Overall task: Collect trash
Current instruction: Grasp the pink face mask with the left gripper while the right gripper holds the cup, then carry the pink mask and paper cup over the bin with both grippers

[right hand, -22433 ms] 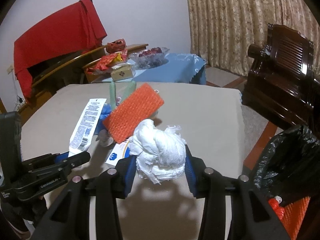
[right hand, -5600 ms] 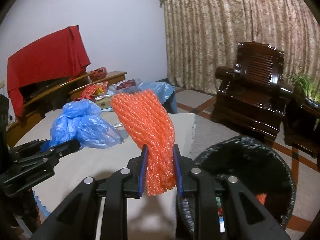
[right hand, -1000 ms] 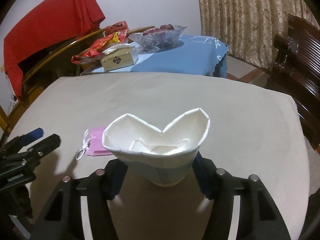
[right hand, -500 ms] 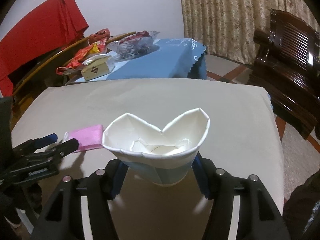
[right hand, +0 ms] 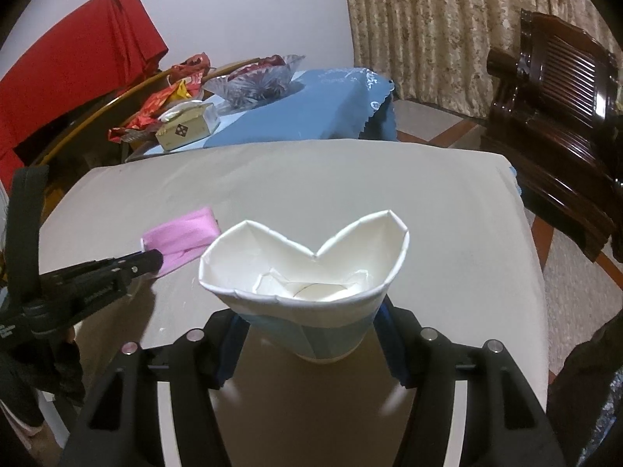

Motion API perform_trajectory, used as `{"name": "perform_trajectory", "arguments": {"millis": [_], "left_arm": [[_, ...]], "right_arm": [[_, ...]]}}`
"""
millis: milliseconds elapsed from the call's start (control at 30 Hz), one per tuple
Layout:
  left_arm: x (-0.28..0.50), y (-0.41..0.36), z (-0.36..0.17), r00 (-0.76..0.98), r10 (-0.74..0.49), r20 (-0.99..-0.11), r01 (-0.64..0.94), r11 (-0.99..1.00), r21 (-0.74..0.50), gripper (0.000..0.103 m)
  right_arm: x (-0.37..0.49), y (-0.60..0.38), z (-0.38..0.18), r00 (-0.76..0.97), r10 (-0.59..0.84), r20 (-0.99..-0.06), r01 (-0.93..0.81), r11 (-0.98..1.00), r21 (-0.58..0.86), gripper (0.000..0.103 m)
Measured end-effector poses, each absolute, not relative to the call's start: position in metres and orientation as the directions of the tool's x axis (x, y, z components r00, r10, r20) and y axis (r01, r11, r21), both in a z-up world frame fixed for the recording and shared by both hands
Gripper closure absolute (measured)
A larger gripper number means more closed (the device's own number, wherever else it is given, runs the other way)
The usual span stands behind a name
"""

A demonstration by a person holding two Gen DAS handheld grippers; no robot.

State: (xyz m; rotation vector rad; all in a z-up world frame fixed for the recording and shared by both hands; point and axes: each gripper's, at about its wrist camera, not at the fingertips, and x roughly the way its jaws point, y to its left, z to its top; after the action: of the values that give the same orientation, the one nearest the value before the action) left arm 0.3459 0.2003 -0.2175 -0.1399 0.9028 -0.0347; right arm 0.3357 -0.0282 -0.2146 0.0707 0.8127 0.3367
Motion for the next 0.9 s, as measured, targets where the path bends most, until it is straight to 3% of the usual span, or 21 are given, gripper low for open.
{"name": "perform_trajectory", "arguments": {"millis": [900], "left_arm": [[0.239, 0.157, -0.129, 0.744, -0.097, -0.661, 0.004, 0.990, -0.142, 0.098]], "right_arm": [[0.260, -0.060, -0.148, 0.698, 0.360, -0.619, -0.301, 0.932, 0.203, 0.043]]}}
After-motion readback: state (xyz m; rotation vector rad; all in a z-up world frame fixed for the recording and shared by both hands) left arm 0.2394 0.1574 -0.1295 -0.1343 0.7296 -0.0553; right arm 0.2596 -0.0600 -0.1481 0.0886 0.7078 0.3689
